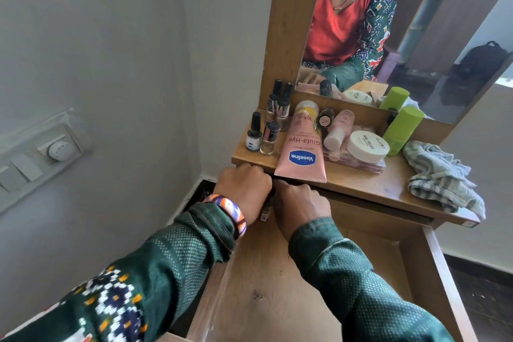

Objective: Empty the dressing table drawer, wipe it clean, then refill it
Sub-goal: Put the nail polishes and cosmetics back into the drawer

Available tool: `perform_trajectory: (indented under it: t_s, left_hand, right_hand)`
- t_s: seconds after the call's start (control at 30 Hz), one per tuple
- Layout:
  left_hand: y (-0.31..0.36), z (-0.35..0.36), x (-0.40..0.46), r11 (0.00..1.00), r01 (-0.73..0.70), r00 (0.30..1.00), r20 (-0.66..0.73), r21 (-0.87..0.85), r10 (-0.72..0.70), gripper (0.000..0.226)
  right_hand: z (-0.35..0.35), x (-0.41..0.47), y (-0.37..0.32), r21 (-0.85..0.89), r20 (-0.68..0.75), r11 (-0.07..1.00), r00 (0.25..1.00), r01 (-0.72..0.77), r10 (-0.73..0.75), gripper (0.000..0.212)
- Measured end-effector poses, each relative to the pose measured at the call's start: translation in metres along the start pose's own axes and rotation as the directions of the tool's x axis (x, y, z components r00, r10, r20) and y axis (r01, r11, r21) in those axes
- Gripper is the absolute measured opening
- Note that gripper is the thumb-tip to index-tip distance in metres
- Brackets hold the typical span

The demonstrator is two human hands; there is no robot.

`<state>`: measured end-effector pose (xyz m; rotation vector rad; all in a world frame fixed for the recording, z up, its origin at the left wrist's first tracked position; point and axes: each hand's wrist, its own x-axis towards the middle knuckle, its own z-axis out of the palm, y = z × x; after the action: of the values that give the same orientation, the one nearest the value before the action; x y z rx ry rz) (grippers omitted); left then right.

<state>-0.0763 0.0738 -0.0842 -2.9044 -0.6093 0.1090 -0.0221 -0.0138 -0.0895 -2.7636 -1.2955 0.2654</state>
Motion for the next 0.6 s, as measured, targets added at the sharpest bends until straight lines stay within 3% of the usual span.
perform_trajectory:
  t_s: [0.13,0.2,0.33,0.43,0.6]
  left_hand:
    - [-0.019,-0.031,-0.006,0.980,0.048,0.984,-0.160,-0.194,-0.079,0.026]
    - [-0.032,-0.052,-0.006,0.944,0.057,0.943,-0.294,-0.324,-0.158,0.026]
    - [-0.054,-0.084,0.018,0.876,0.017,0.838,-0.471,-0.481,-0.275,0.019]
    - [-0.061,-0.095,0.066,0.886,0.034,0.908,-0.355,-0.463,-0.220,0.022]
    - [-0.048,-0.093,0.116,0.965,0.083,0.986,-0.122,-0.249,-0.117,0.027]
  right_hand:
    - [-0.018,-0.010,0.003,-0.069,0.005,0.996,0.999,0.047,-0.047,0.029]
    - [-0.036,-0.015,0.000,-0.078,-0.002,0.996,0.999,0.049,-0.050,0.030]
    - [-0.079,-0.001,-0.005,0.052,-0.240,0.997,0.970,0.056,-0.042,0.018]
    - [-0.103,0.033,-0.006,0.182,-0.312,0.982,0.950,0.041,0.018,0.014]
    - [-0.108,0.086,-0.008,0.011,-0.282,1.000,0.959,0.016,-0.012,0.030]
